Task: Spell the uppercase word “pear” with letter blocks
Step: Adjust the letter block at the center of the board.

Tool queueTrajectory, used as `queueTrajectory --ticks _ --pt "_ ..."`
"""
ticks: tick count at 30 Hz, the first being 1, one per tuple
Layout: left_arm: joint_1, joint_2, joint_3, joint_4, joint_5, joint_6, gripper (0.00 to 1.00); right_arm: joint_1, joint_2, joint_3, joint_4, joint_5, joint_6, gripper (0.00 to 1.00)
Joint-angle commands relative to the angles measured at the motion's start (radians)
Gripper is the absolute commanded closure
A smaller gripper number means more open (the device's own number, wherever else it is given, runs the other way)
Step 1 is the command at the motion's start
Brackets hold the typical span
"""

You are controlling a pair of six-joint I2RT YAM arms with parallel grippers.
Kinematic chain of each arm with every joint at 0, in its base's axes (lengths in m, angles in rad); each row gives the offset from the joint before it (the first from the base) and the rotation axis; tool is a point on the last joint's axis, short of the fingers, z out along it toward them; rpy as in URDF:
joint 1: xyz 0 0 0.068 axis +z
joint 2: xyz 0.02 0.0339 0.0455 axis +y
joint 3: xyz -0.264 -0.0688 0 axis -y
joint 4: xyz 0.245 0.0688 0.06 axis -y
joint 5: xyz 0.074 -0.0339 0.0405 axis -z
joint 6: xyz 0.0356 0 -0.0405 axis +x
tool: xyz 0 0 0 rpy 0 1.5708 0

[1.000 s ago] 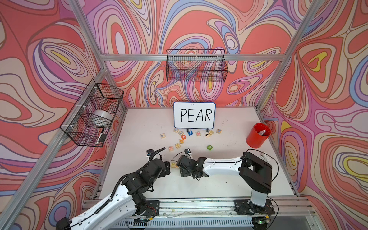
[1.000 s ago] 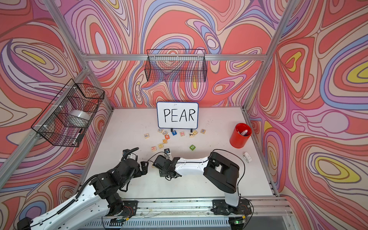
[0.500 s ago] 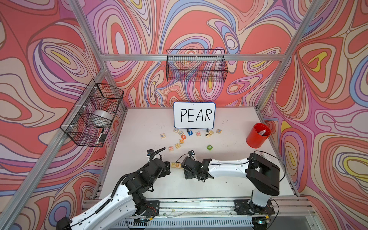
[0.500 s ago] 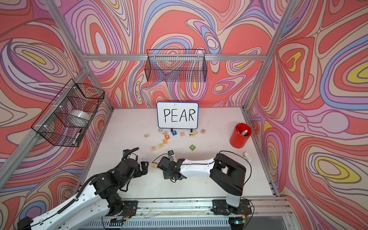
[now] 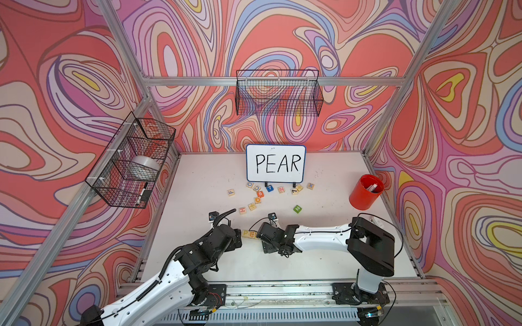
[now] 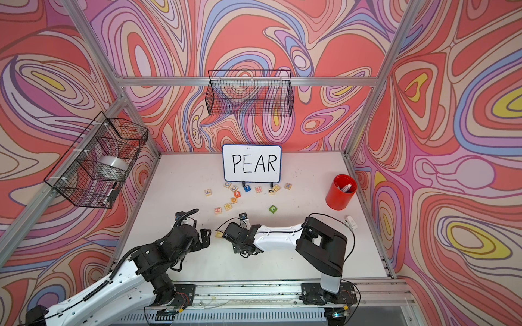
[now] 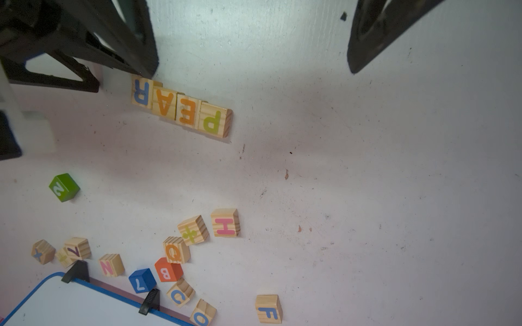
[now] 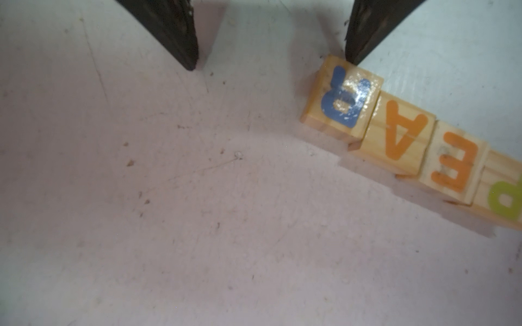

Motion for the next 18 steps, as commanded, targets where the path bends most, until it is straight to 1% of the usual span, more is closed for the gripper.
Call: queueTrajectory --ticks 1,13,18 --pt "0.007 -0.005 0.023 -0.009 -0.019 0.001 0.0 0.004 0.027 0.014 -0.021 0.018 0.015 0.17" --pt "0.008 -0.01 0.022 -0.003 -0.017 0.002 0.0 0.004 0.044 0.028 -0.015 0.023 0.014 0.17" --pt "0.008 -0.008 0.023 -0.002 -0.019 0.007 0.0 0.004 0.026 0.014 -0.002 0.017 0.008 0.17"
